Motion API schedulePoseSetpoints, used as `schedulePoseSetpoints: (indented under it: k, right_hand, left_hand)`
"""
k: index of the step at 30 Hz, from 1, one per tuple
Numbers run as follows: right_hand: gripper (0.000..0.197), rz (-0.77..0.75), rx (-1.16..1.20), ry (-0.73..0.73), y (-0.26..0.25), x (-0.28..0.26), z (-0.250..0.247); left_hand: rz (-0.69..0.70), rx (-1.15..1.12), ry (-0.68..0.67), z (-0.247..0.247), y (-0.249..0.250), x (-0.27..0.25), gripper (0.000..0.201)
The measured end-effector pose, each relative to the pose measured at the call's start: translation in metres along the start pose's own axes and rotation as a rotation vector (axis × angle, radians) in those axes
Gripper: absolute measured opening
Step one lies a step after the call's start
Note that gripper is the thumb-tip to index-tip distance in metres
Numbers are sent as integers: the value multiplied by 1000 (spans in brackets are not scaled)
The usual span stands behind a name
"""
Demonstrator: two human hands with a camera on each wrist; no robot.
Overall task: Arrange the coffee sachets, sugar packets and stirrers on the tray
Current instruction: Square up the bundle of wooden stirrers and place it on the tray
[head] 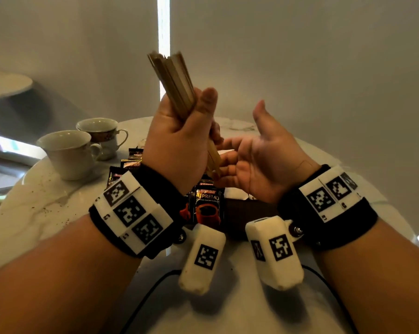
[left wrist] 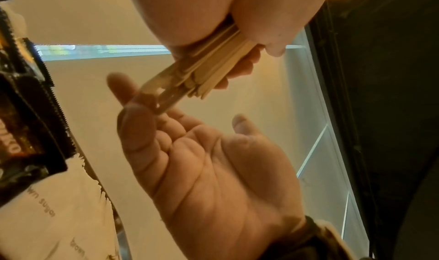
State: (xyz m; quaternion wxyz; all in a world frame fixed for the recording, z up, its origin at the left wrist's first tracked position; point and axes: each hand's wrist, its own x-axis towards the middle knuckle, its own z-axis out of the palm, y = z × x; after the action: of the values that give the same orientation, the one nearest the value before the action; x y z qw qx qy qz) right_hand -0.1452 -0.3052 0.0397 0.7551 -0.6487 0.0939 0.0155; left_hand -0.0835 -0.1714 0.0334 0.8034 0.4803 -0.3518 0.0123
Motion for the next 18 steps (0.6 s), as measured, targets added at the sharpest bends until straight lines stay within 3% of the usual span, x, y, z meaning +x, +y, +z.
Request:
schedulePoseSetpoints:
  k: [4,9,14,18]
  right_hand:
    - [108,68,-26,48,0,3,-1]
    - [114,101,288,-144,2,0,10]
    - [115,127,597,-158,1,3,16]
    - [112,50,747,-198,3,-6,23]
  left_hand:
    - [34,-49,63,1,2,0,13]
    - [31,-20,75,4,-1,-4,12]
    - [27,-23,125,7,-4,-6,14]
    - [-34,-43,89,10,-8,-8,13]
